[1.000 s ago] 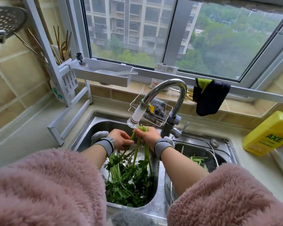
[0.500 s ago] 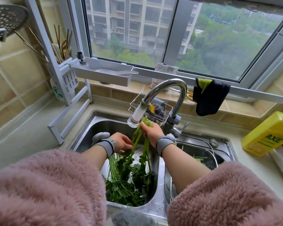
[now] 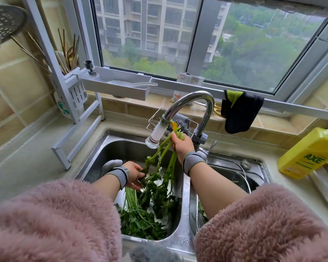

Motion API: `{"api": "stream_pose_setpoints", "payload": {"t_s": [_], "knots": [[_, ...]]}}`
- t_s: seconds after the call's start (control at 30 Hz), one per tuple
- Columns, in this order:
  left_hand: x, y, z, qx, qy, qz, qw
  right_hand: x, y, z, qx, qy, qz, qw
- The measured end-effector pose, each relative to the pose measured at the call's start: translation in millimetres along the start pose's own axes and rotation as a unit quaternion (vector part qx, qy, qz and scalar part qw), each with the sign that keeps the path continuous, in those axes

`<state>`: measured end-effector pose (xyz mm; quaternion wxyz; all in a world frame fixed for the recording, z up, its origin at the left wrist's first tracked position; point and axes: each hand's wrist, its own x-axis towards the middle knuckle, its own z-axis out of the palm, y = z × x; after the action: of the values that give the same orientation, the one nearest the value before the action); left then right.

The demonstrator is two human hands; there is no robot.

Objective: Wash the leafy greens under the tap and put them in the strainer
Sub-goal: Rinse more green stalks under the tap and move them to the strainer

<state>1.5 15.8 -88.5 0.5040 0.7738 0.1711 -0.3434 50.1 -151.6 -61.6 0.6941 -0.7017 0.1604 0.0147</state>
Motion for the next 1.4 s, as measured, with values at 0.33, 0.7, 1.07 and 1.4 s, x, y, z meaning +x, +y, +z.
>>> {"api": "stream_pose_setpoints", "payload": {"t_s": [0.33,0.7,1.07,1.4], "knots": [[-4.0,43.1,17.3,-0.357,0.059,0.088,0.928,6.7,-9.5,-17.3,-0.022,0.034,-0.016,0.999],[10.0,45.8,17.4,-0.233,0.057,0.019,0.971,6.7,-9.9,-33.7,-0.045,0.039,-0.022,0.998],[11.7,26.5,3.6,0.073,-0.012,0.158,0.985,-19.7,11.3,8.2,-0.102,-0.186,0.031,0.977],[6.8,19.5,13.2,-0.001,-0.062,0.164,0.985,-21.9,16.9,6.0,0.017,-0.196,0.084,0.977]]}}
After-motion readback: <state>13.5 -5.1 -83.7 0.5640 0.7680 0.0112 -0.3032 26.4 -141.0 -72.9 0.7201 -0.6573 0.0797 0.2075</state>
